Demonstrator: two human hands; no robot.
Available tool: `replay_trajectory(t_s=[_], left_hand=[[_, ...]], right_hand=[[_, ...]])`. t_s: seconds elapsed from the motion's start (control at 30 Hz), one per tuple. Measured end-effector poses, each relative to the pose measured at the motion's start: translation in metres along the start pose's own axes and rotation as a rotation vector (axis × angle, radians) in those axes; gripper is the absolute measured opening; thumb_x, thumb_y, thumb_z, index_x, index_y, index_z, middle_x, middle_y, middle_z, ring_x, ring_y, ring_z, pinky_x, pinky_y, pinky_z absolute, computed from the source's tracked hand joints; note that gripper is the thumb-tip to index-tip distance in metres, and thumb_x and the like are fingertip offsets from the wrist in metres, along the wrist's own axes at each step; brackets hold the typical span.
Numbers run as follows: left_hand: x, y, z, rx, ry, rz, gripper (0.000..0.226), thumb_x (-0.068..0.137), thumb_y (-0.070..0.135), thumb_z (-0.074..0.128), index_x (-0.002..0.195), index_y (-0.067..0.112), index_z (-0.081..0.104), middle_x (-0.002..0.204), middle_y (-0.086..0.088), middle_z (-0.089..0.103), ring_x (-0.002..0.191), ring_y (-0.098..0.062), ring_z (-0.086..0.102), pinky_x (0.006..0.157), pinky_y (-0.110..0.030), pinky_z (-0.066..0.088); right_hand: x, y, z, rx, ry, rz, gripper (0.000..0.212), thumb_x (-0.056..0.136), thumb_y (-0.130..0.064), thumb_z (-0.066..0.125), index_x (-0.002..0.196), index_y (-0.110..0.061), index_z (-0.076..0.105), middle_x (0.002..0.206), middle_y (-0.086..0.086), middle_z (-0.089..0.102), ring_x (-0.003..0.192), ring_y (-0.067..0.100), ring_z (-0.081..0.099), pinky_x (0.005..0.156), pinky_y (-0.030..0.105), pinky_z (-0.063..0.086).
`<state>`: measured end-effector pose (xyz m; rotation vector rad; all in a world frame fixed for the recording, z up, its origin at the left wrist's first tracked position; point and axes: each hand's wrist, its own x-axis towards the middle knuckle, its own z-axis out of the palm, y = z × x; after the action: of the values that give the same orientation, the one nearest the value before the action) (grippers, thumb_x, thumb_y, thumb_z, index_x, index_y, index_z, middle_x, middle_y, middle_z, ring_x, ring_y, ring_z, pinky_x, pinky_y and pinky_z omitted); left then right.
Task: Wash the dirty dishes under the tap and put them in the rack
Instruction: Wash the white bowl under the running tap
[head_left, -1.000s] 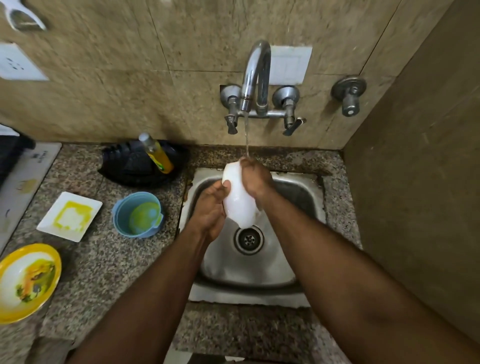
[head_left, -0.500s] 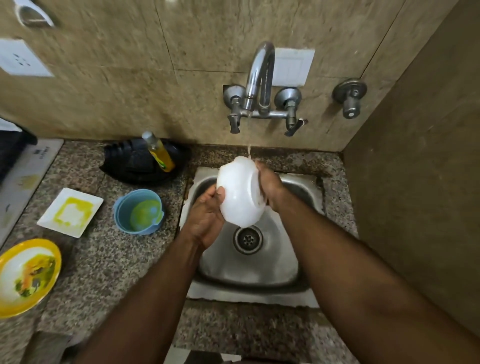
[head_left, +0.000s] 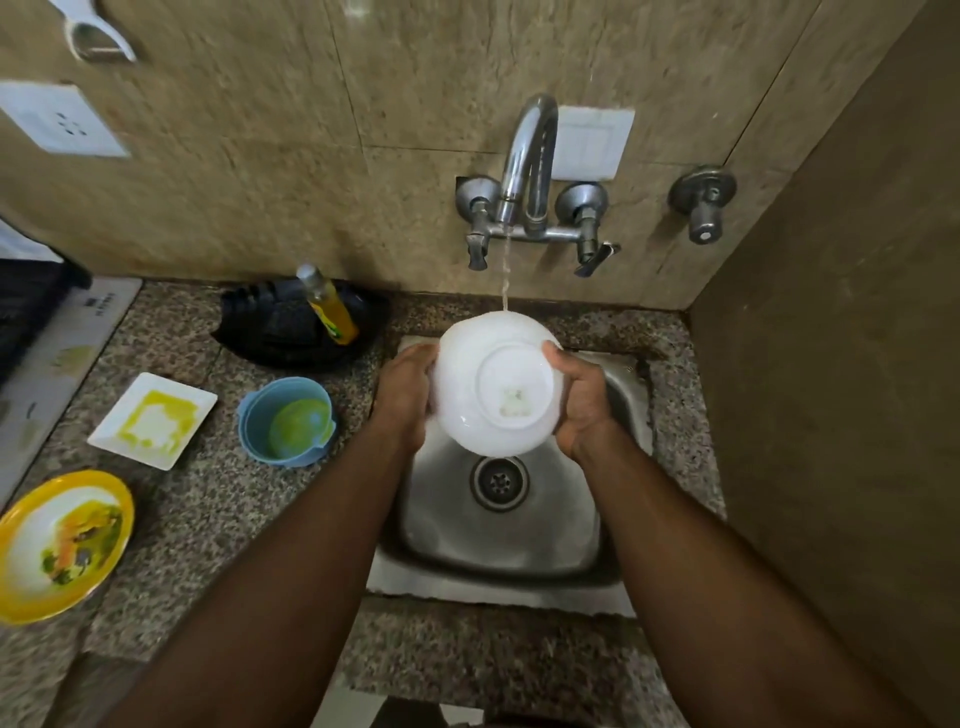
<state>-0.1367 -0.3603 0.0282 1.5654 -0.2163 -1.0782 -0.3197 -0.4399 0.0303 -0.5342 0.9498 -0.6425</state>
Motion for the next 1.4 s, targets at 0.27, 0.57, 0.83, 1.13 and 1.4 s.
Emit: replay_trajectory(t_s=[0.27, 0.57, 0.83, 1.13, 1.4], left_hand=[[-0.004, 0.03, 0.048, -0.052, -0.092, -0.175, 0.018, 0.079, 0.03, 0.086, 0.082, 0.014, 0.078, 0.094, -0.011, 0.078, 0.088, -0.032, 0.073, 0.092, -0.055, 0.059], [0.003, 0.051, 0.072, 0.102, -0.076, -0.185, 0.031, 0.084, 0.032, 0.082, 0.102, 0.007, 0.077, 0.106, -0.017, 0.077, 0.1, -0.037, 0.073, 0.092, -0.051, 0.06], [0.008, 0.051, 0.067, 0.103, -0.21, -0.134, 0.012, 0.09, 0.014, 0.062, 0.082, 0.011, 0.07, 0.087, -0.012, 0.074, 0.087, -0.034, 0.067, 0.089, -0.052, 0.057], [0.033, 0.015, 0.044, 0.394, 0.056, 0.001, 0.057, 0.092, 0.058, 0.054, 0.126, 0.014, 0.069, 0.129, -0.012, 0.07, 0.116, -0.032, 0.068, 0.1, -0.047, 0.056], [0.027, -0.021, 0.036, 0.545, 0.015, 0.074, 0.079, 0.093, 0.073, 0.037, 0.15, 0.019, 0.043, 0.149, -0.017, 0.053, 0.132, -0.037, 0.054, 0.113, -0.052, 0.043]], right_hand=[[0.009, 0.017, -0.018, 0.094, 0.177, 0.0, 0.044, 0.093, -0.057, 0.055, 0.1, -0.02, 0.077, 0.093, 0.008, 0.077, 0.088, 0.03, 0.067, 0.084, 0.042, 0.053], [0.017, 0.019, -0.018, 0.164, 0.204, -0.017, 0.057, 0.087, -0.064, 0.057, 0.115, -0.019, 0.076, 0.114, 0.013, 0.075, 0.107, 0.037, 0.065, 0.102, 0.062, 0.046], [0.021, 0.008, -0.02, 0.195, 0.205, -0.039, 0.05, 0.091, -0.06, 0.053, 0.111, -0.02, 0.076, 0.11, 0.012, 0.076, 0.106, 0.037, 0.064, 0.101, 0.055, 0.048], [0.023, 0.004, 0.003, 0.014, 0.175, 0.007, 0.067, 0.083, -0.06, 0.071, 0.122, -0.006, 0.07, 0.114, 0.02, 0.074, 0.108, 0.043, 0.069, 0.093, 0.061, 0.054], [0.019, 0.004, 0.018, -0.323, 0.004, -0.038, 0.025, 0.097, -0.024, 0.067, 0.115, -0.007, 0.068, 0.104, 0.013, 0.075, 0.083, 0.028, 0.072, 0.063, 0.032, 0.059]])
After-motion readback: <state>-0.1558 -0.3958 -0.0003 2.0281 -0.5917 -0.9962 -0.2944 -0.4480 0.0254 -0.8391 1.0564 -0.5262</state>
